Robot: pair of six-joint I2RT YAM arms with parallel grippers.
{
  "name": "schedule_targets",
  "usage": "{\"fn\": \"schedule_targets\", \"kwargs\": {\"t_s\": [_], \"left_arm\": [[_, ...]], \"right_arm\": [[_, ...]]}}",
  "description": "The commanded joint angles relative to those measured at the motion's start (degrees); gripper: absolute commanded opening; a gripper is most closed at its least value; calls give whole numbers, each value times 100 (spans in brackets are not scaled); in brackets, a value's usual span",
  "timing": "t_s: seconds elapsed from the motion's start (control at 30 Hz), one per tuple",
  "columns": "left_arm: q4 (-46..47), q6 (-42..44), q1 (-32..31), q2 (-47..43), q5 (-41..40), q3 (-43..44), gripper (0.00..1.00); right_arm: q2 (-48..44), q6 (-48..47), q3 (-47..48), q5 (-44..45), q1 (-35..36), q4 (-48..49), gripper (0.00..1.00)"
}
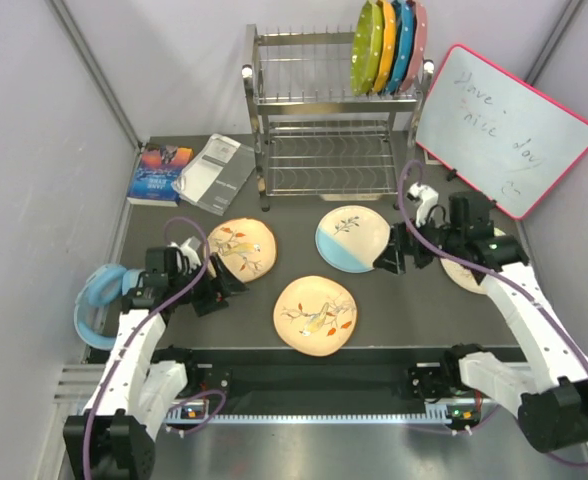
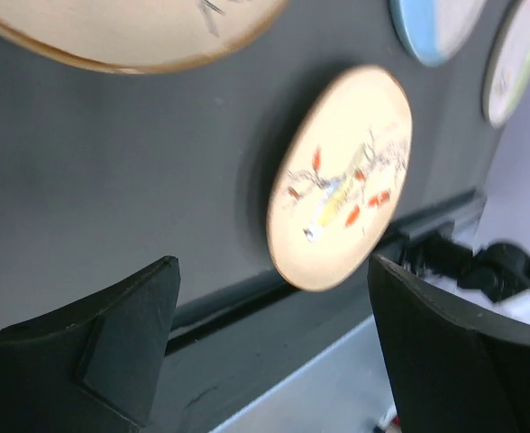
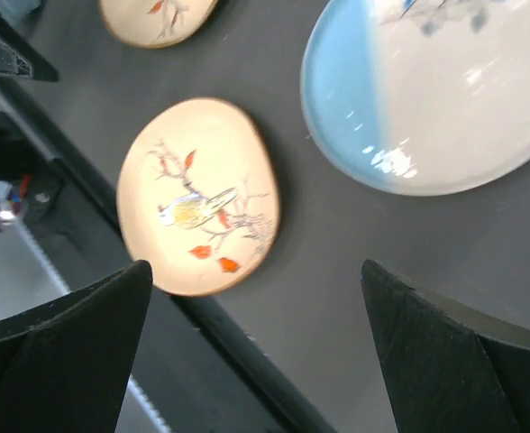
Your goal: Load the plates into the dish rack
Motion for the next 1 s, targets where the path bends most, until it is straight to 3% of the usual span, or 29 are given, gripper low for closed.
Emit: {"fn": "schedule_targets", "kwargs": {"t_s": [0.0,0.13,0.27,0.77,0.97], "left_arm": [[299,-46,-696,176,312,210,88],[580,-213,-1399,650,-74,193,83],[984,-642,-1988,1124,-522,-96,81],[2591,-1364,-2648,2162,-1015,-457,75],[2804,-1364,-2727,2453,-1147,-352,70]], "right_arm": [[121,1193,-1025,-1147,63,1107,100],[25,1474,-1929,-1235,185,1380,100],[24,1650,-1993,-963,344,1504,100],[779,2994,-2731,-330,397,3100,100],[1395,3381,-2731,-259,783,3542,100]]}}
